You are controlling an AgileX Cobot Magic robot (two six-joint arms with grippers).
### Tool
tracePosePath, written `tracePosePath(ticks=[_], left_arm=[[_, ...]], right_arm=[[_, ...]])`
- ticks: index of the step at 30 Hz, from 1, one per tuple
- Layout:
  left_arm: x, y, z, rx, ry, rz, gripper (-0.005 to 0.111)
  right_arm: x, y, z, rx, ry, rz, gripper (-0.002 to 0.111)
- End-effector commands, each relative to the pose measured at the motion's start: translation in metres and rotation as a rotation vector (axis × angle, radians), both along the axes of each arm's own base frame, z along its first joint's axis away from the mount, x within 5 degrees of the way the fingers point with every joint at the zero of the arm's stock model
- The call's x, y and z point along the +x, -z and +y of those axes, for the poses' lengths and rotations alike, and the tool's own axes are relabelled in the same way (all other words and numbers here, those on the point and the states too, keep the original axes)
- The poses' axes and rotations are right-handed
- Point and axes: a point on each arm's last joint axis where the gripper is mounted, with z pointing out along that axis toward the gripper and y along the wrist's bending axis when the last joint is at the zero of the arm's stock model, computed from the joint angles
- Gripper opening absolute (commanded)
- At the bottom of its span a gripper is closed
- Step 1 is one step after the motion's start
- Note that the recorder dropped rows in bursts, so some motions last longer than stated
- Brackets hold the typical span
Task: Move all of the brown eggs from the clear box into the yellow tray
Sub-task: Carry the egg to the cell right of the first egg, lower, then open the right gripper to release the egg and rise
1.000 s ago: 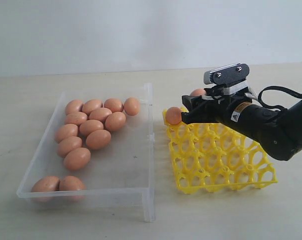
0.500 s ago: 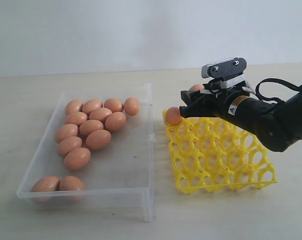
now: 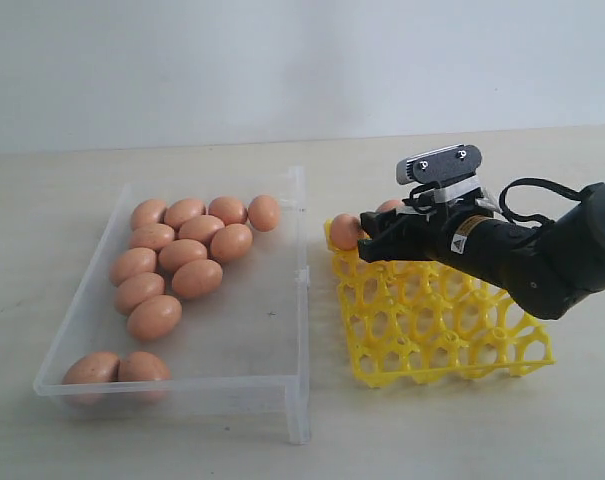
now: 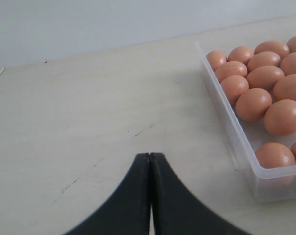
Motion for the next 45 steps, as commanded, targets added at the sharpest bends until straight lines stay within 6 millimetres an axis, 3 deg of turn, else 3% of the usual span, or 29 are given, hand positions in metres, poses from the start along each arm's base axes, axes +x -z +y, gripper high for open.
tracePosePath(ticks=[1, 3, 7, 14, 17, 26, 37, 39, 42, 45], left_arm=[[0.0, -0.002, 0.0, -0.007, 0.004, -0.016, 0.0], [0.0, -0.002, 0.0, -0.007, 0.004, -0.016, 0.0], [0.0, -0.002, 0.0, -0.007, 0.004, -0.016, 0.0], [0.0, -0.002, 0.0, -0.007, 0.004, -0.016, 0.0], [0.0, -0.002, 0.0, -0.007, 0.004, -0.016, 0.0], [0.0, -0.002, 0.0, -0.007, 0.004, -0.016, 0.0], [0.0, -0.002, 0.0, -0.007, 0.004, -0.016, 0.0], [0.0, -0.002, 0.0, -0.007, 0.004, -0.016, 0.0], [0.0, -0.002, 0.0, -0.007, 0.004, -0.016, 0.0], [0.0, -0.002, 0.0, -0.007, 0.004, -0.016, 0.0]], right_arm=[[0.001, -0.001, 0.0, 0.02, 0.008, -0.002, 0.029], [0.002, -0.001, -0.001, 0.022, 0.012, -0.002, 0.046], [0.002, -0.002, -0.001, 0.031, 0.018, -0.002, 0.056], [0.002, -0.013, -0.001, 0.066, 0.033, -0.009, 0.058], [0.002, -0.013, -0.001, 0.069, 0.034, -0.004, 0.066], [0.002, -0.019, -0.001, 0.086, 0.049, 0.008, 0.066], [-0.008, -0.093, -0.007, 0.099, 0.086, -0.052, 0.066], [-0.013, -0.101, -0.004, 0.086, 0.071, -0.035, 0.064], [-0.026, -0.115, 0.008, 0.074, 0.037, -0.01, 0.049], [-0.044, -0.124, 0.033, -0.023, -0.105, -0.041, 0.004]])
